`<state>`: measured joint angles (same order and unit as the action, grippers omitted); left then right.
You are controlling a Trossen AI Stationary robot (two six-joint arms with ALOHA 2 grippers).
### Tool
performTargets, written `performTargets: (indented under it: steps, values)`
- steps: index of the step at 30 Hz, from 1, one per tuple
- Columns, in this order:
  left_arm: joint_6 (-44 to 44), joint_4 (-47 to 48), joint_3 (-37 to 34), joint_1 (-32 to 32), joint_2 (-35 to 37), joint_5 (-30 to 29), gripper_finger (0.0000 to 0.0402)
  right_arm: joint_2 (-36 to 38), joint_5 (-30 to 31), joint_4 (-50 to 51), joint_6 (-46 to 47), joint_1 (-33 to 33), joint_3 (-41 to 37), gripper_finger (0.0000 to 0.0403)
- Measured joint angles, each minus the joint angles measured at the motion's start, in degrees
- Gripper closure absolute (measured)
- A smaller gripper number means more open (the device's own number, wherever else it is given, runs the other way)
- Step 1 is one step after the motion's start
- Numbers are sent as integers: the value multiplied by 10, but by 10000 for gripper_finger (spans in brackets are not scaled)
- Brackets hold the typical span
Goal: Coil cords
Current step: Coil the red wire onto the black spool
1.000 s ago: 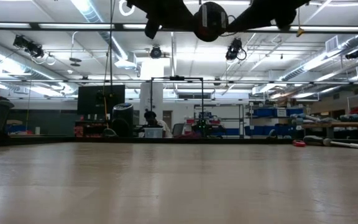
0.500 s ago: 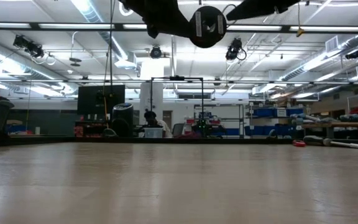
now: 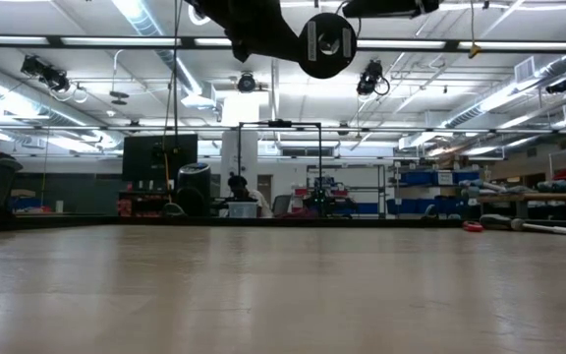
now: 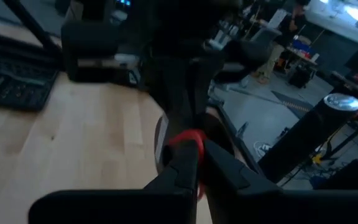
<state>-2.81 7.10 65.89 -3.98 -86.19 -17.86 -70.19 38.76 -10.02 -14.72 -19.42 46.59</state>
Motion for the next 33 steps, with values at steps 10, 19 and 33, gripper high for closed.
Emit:
performTargets:
  steps: [10,19,33]
  values:
    - [3,-40,0,-3,-8,13,401,0,-46,-42,-14,19,0,391]
    - [-7,-128,-1,-3,-53,21,401,0,-72,-43,-14,27,0,393]
    - [16,-172,-2,-3,-62,17,401,5,-73,-28,-14,22,1,378]
